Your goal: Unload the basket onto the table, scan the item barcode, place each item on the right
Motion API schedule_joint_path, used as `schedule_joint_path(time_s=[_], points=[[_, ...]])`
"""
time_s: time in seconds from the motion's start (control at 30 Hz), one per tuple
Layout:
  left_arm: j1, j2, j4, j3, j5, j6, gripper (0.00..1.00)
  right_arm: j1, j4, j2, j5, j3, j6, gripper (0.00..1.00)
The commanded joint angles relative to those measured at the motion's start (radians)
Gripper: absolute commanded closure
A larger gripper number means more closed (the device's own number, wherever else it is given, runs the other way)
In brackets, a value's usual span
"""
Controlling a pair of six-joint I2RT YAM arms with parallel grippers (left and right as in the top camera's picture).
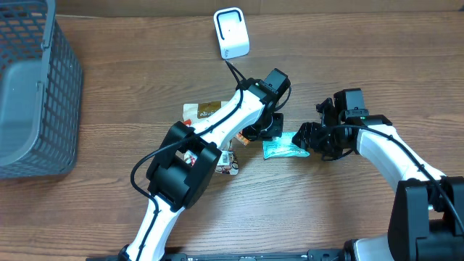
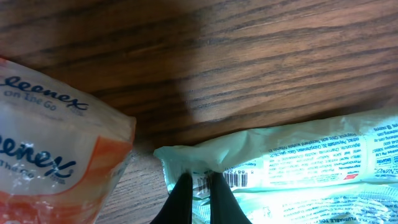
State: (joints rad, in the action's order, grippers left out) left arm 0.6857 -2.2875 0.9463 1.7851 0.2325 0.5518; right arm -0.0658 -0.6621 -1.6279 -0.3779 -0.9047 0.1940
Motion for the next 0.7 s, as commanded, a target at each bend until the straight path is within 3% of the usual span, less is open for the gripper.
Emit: schedule_joint_path(time_s=[0.0,0.23,0.33,0.43,0.6,0.67], points=[[0.01,-0.075,-0.004,-0.016,0.004,0.017,0.96,0.003,0.01,-0.013,-0.006,0.009,0.021,0.34],[0.01,-0.075,-0.005,-0.016,0.003,0.016,0.96,0.003,0.064,-0.122,-0.093,0.018,0.049,0.38],[0.01,-0.075,-0.004,-0.016,-0.001,0.012,0.96,0.003,0.078,-0.171,-0.162,0.018,0.047,0.52],[0.01,-0.075,-0.002,-0.016,-0.004,0.009,0.96,0.005,0.079,-0.173,-0.163,0.016,0.042,0.81],[-0.001,-0.039,0.029,-0.009,-0.042,-0.009,0.96,0.029,0.054,-0.145,-0.167,0.006,-0.002,0.96],[-0.013,0.0,0.027,-0.001,-0.089,-0.005,0.96,0.029,0.049,-0.122,-0.167,0.001,-0.021,0.96]])
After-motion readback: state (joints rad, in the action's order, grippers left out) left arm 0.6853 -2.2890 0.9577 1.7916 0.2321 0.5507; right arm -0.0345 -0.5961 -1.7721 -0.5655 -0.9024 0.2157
